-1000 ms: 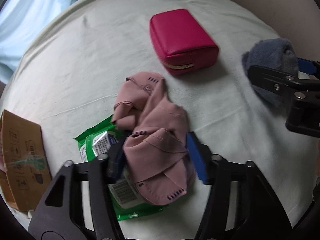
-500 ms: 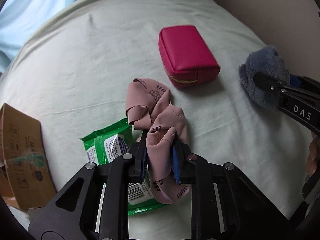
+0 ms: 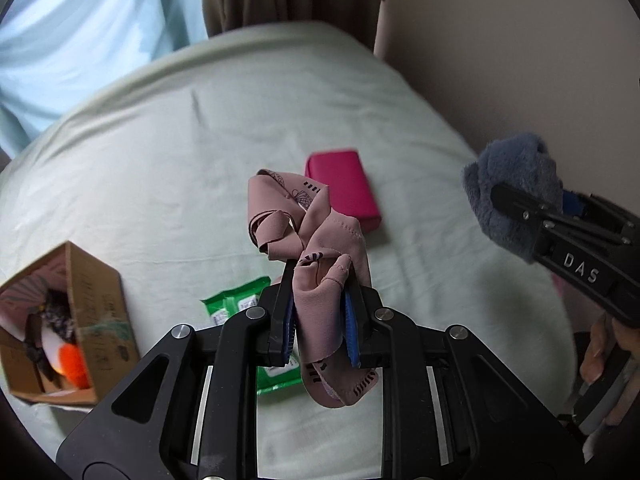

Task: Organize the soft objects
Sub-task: 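Carry the pink sock with the left tool and grey sock with the right tool over the box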

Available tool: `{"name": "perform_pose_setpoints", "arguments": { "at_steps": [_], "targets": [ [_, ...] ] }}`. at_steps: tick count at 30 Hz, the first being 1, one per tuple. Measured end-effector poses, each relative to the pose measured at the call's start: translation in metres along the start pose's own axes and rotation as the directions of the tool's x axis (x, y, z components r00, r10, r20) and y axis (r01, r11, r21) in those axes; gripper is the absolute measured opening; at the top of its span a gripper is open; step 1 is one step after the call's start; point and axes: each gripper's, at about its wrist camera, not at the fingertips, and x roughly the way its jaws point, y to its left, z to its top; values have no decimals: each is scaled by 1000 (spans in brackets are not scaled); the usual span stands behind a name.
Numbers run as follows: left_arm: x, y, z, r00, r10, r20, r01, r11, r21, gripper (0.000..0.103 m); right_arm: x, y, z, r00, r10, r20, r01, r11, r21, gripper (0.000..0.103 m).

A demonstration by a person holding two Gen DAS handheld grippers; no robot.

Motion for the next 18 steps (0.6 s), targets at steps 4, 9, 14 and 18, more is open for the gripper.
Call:
{"name": "perform_pose_setpoints", "arguments": {
  "at_steps": [4, 9, 14, 18],
  "targets": [
    [-40, 11, 7, 999, -14, 37, 15, 1000, -18, 17, -32, 12, 13, 1000, -1, 29, 1, 1000, 0, 45],
    [-97, 33, 14, 996, -21, 82, 25, 999, -45, 17, -80, 40, 23, 998, 17, 59, -16, 1000, -15, 45],
    [-152, 67, 13, 992, -11, 124, 22, 996, -91, 17, -127, 82, 28, 996, 47, 81, -45, 999, -30, 45],
    [-196, 103, 5, 988, 13, 151, 6, 992, -123, 17, -159, 127, 29, 992, 83, 97, -79, 996, -46, 45]
  ]
}}
